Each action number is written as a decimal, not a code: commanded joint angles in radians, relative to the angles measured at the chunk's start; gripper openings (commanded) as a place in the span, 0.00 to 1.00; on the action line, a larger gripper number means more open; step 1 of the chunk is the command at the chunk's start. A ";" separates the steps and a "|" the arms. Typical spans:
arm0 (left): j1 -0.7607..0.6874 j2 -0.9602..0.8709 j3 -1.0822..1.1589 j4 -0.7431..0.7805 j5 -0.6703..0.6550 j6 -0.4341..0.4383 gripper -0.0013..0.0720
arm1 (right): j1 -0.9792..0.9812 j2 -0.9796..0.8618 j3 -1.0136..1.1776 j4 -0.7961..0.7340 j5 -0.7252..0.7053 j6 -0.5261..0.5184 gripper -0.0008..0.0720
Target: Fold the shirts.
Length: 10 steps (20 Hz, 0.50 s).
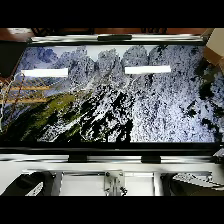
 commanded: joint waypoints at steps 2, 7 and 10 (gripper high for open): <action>0.001 -0.001 0.000 -0.003 -0.052 -0.009 0.83 | -0.065 -0.004 0.001 0.032 0.009 0.002 0.08; 0.001 -0.001 -0.001 -0.003 -0.055 -0.009 0.83 | -0.102 -0.004 0.001 0.047 0.113 -0.026 0.09; 0.001 -0.001 -0.001 -0.003 -0.055 -0.008 0.83 | -0.102 0.014 0.001 0.071 0.111 -0.055 0.62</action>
